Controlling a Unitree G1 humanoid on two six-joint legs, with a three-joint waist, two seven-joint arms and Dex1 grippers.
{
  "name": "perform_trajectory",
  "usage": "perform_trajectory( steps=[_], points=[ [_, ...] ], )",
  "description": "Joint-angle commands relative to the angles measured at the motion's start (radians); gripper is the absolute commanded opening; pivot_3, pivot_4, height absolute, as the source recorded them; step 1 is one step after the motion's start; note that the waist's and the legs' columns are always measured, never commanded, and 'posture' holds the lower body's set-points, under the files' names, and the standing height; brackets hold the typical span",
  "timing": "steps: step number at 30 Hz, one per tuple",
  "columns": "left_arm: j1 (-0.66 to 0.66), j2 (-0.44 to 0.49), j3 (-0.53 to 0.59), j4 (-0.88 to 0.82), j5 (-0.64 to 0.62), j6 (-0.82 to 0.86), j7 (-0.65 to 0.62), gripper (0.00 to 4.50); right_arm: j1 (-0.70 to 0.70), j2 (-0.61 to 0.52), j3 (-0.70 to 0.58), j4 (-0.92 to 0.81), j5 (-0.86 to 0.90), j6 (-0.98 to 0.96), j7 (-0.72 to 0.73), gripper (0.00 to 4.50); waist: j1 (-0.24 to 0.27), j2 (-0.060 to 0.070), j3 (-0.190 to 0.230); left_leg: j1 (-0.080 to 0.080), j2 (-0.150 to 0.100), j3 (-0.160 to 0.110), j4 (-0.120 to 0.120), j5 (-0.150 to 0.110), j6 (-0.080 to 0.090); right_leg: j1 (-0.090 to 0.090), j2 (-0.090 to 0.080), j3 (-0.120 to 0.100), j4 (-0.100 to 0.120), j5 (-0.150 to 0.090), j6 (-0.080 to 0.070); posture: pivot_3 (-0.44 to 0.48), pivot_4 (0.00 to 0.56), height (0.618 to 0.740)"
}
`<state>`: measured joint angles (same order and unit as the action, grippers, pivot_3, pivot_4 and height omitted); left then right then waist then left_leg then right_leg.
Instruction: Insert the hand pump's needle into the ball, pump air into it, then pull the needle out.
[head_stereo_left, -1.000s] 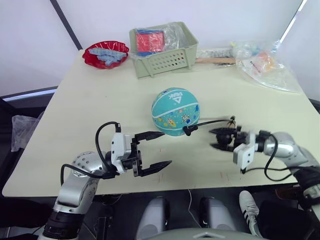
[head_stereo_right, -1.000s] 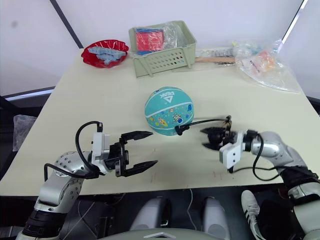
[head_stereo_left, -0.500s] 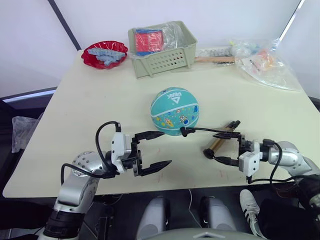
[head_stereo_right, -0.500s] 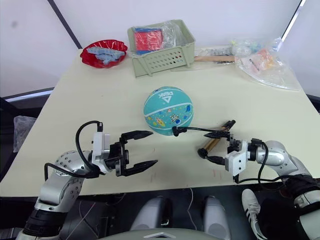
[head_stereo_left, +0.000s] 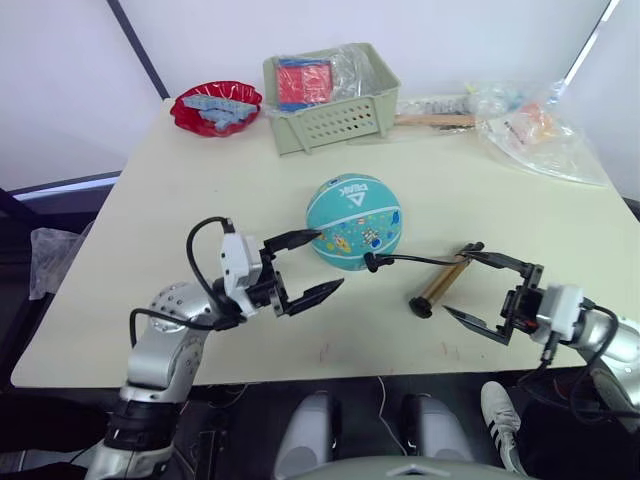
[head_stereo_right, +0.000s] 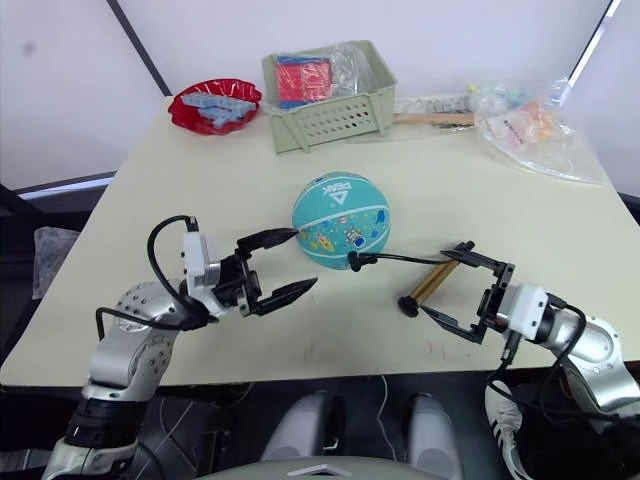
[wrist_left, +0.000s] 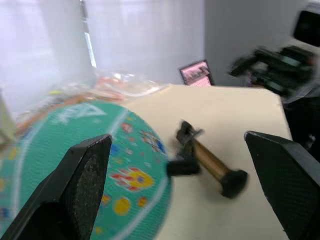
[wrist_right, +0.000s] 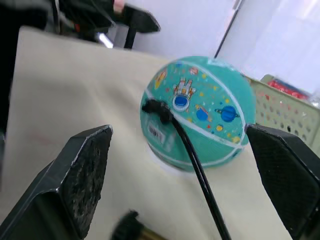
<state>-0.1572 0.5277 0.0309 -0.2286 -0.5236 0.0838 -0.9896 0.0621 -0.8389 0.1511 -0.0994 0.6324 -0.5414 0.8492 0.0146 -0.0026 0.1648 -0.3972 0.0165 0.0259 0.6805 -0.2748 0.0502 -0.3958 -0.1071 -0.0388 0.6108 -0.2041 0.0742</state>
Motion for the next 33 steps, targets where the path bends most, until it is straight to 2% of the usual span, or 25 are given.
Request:
perform_trajectory(
  steps=[1,7,14,23,28,33],
  points=[
    [-0.078,-0.028,0.011,0.024,0.011,0.026,0.066,4.50,0.056,0.022,-0.098,-0.107,0.099,0.090,0.010,4.45,0.002,0.000,0.000,0.000,0.000,0.000,0.001,0.000,0.000,0.000,0.000,0.000,0.000,0.000,0.000,0.000,0.150,0.738],
    [-0.255,-0.082,-0.029,0.147,0.094,0.047,0.144,4.50,0.141,0.083,-0.198,-0.194,0.138,0.181,0.038,4.45,0.006,-0.001,0.000,-0.002,0.001,-0.002,0.004,0.000,0.000,0.001,0.004,0.001,0.001,0.000,0.000,0.000,0.150,0.738],
    [-0.400,-0.130,-0.077,0.287,0.156,0.033,0.131,4.50,0.189,0.142,-0.264,-0.245,0.132,0.222,0.071,4.45,0.001,-0.001,0.000,-0.002,0.001,-0.001,0.004,0.000,0.000,0.000,0.005,0.004,0.001,0.001,0.002,0.000,0.150,0.738],
    [-0.501,-0.160,-0.109,0.458,0.231,-0.037,0.082,4.50,0.199,0.205,-0.296,-0.281,0.097,0.267,0.087,4.45,0.002,-0.001,0.000,-0.002,0.001,-0.001,0.004,0.000,0.000,0.000,0.006,0.004,0.001,0.001,0.002,0.000,0.150,0.738],
    [-0.536,-0.196,-0.122,0.576,0.276,-0.071,0.099,4.50,0.151,0.237,-0.276,-0.277,0.043,0.297,0.079,4.45,0.001,-0.001,0.001,-0.002,0.001,-0.001,0.004,0.000,0.000,0.000,0.005,0.004,0.001,0.001,0.002,0.000,0.150,0.738],
    [-0.529,-0.238,-0.129,0.607,0.309,-0.046,0.159,4.50,0.089,0.250,-0.237,-0.302,-0.038,0.384,0.007,4.45,0.007,-0.001,0.000,-0.002,0.001,-0.001,0.004,0.000,0.000,0.000,0.005,0.003,0.002,0.001,0.002,0.000,0.150,0.738]
  ],
)
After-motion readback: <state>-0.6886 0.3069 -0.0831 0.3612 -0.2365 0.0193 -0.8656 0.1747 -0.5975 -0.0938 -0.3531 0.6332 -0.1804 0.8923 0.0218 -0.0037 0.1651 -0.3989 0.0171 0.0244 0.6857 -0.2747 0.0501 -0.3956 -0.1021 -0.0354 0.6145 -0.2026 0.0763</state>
